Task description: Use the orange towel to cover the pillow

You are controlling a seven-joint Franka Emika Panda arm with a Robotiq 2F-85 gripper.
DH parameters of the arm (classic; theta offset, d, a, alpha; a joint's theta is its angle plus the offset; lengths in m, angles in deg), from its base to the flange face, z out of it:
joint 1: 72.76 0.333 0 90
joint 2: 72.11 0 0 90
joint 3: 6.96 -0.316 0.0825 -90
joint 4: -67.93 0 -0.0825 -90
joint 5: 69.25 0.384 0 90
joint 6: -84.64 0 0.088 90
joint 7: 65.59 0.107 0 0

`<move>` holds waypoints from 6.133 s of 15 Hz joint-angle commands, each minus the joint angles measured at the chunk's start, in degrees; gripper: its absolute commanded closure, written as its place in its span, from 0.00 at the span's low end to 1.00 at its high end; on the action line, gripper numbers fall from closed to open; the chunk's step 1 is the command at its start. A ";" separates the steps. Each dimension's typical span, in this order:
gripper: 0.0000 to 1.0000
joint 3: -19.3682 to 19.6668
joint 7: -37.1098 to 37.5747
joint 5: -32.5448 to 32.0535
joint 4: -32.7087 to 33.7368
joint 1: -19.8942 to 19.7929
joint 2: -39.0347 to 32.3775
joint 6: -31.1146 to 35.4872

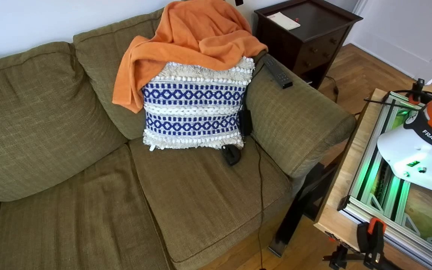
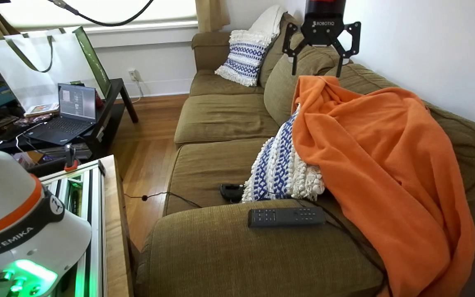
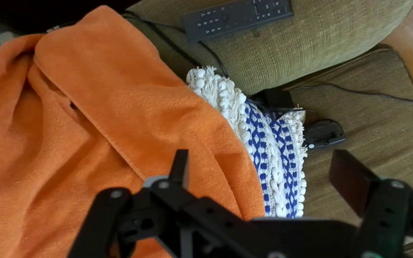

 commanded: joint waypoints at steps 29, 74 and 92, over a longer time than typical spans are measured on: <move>0.23 -2.88 -28.95 2.14 13.44 -6.27 -19.54 14.01; 0.99 -5.40 -32.55 14.86 -4.10 -6.67 -5.16 -8.74; 0.09 -7.26 -35.16 19.38 -10.19 -2.34 -0.27 0.37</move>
